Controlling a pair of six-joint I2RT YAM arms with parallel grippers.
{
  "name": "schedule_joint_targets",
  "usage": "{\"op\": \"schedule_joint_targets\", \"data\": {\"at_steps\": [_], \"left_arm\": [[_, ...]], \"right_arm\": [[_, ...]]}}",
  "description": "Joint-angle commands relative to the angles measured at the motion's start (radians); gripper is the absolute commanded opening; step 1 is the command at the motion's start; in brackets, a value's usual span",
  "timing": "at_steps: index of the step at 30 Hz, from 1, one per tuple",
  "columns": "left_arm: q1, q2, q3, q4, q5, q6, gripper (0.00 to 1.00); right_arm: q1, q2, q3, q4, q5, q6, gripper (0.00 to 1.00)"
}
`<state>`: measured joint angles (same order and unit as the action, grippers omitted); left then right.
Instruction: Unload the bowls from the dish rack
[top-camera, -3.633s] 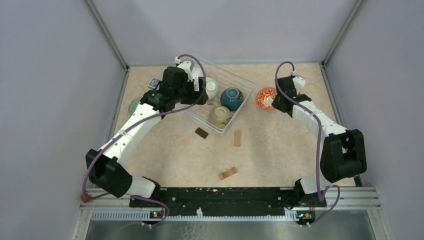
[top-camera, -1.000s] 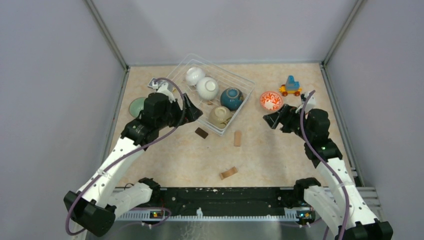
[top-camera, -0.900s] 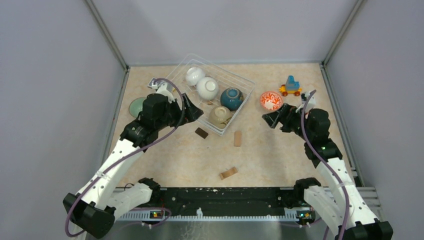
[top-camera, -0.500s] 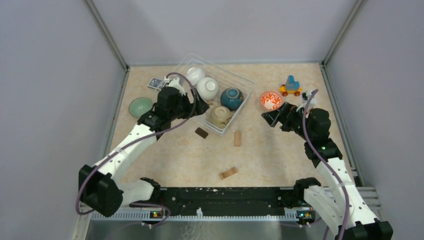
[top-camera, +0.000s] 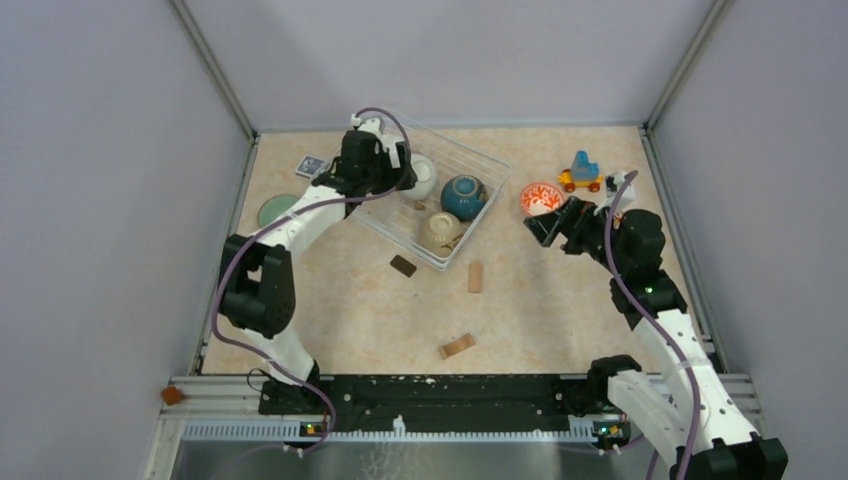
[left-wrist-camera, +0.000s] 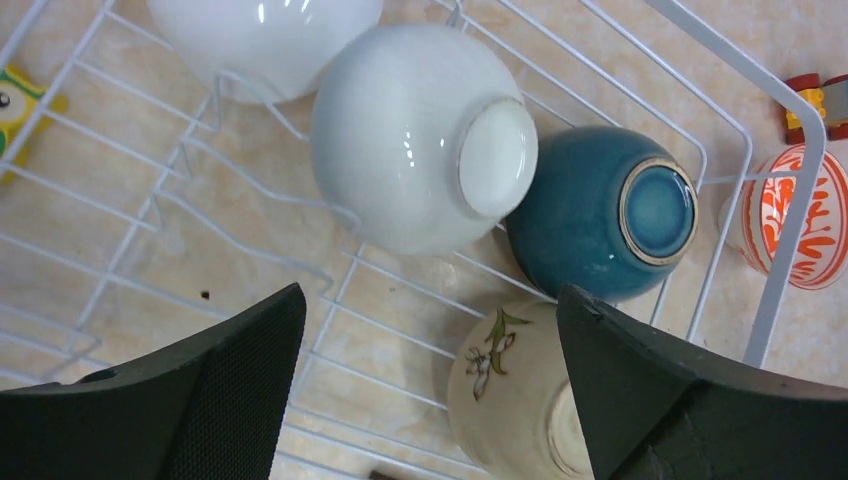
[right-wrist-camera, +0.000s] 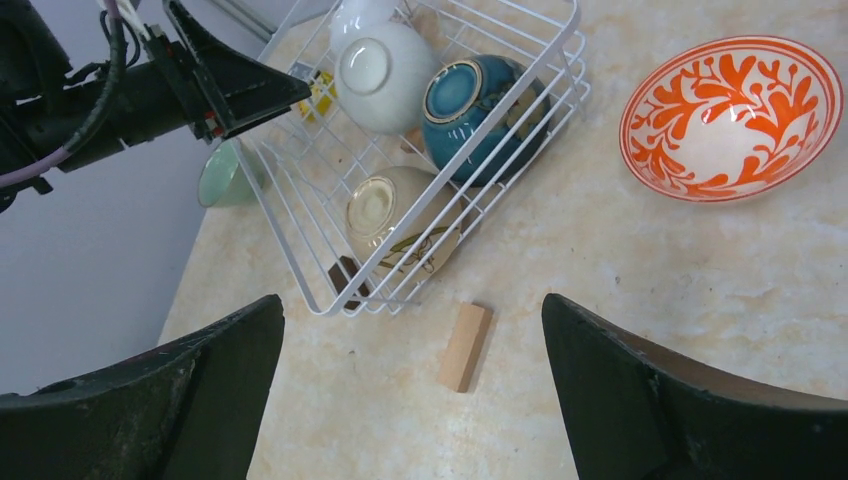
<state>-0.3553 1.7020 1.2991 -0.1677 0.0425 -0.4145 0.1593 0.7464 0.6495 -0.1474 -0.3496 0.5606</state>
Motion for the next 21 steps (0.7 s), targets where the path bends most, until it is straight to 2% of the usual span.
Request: {"op": "schedule_joint_targets", "data": {"at_steps": [1, 10, 21], "left_arm": [[0.03, 0.073, 0.109, 0.058, 0.094, 0.069, 0.99], [0.072, 0.248, 0.264, 0.023, 0.292, 0.062, 0.99], [0.082, 0.289, 0.306, 0.004, 0.202, 0.094, 0.99]], "right_arm": [[-0.007, 0.051, 0.09, 0.063, -0.024, -0.05, 0.99], [0.012, 0.09, 0.113, 0.099, -0.036, -0.033, 0.99], [0.036, 0.084, 0.095, 0.141, -0.011, -0.014, 0.99]]}}
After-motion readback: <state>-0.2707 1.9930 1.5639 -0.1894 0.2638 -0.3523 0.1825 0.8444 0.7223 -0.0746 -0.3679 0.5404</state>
